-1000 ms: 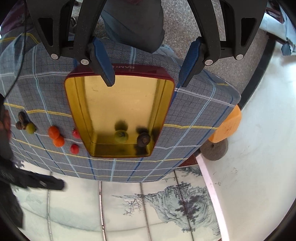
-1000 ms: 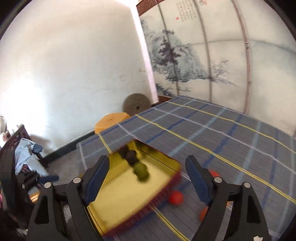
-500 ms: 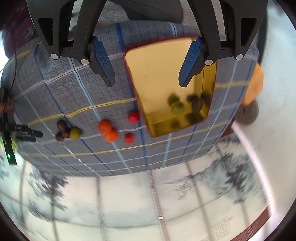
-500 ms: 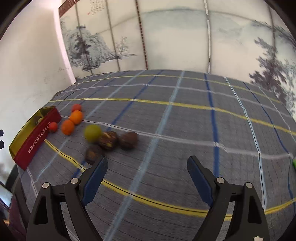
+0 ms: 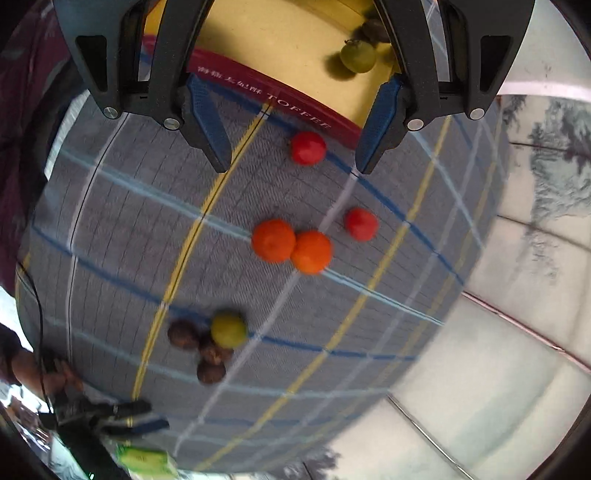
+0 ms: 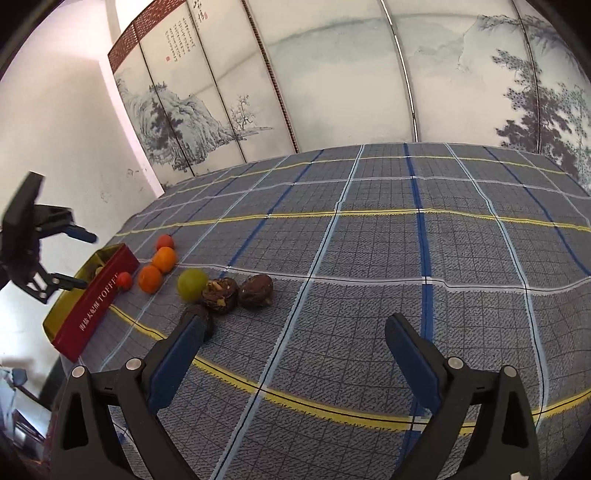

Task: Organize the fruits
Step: 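Grasp the red tomato beside the tin with the left gripper, then carry the red tomato into the tin and release it while the right gripper grasps a brown fruit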

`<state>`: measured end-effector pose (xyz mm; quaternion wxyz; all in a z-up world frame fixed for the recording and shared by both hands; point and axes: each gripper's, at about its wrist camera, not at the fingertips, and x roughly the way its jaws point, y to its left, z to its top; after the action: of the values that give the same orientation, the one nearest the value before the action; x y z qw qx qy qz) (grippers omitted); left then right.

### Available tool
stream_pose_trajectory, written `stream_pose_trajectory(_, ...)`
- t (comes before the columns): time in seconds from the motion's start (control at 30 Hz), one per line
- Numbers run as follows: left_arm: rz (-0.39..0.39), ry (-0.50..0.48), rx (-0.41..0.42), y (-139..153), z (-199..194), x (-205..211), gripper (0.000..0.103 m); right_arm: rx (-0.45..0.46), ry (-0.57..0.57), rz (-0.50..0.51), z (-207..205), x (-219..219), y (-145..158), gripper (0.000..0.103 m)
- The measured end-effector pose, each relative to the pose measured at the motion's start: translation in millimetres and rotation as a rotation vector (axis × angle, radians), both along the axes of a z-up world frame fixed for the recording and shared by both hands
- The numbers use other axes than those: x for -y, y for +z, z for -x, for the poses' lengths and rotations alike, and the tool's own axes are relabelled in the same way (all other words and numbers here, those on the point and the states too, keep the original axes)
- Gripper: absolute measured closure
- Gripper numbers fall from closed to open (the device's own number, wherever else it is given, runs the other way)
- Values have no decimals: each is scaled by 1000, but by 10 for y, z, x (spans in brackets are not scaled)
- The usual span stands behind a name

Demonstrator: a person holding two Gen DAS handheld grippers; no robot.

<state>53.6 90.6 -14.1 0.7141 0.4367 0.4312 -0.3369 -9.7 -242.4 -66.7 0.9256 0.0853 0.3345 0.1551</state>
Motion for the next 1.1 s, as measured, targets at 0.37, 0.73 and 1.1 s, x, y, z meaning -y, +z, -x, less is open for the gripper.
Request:
stream_pose_trajectory(0.37,-137,-62,-130,-564,-328,-31,43,-19,3,-18,-28,17,-19,2)
stream_pose_trajectory(0.73,66,156,-165,-537,-486,-276,70,-40,-2,-15,-51,19,-41,1)
stream_pose_trajectory(1.1,434,473,-29,28,327,-37,70,-30,45,-3,-22,-55,-27,0)
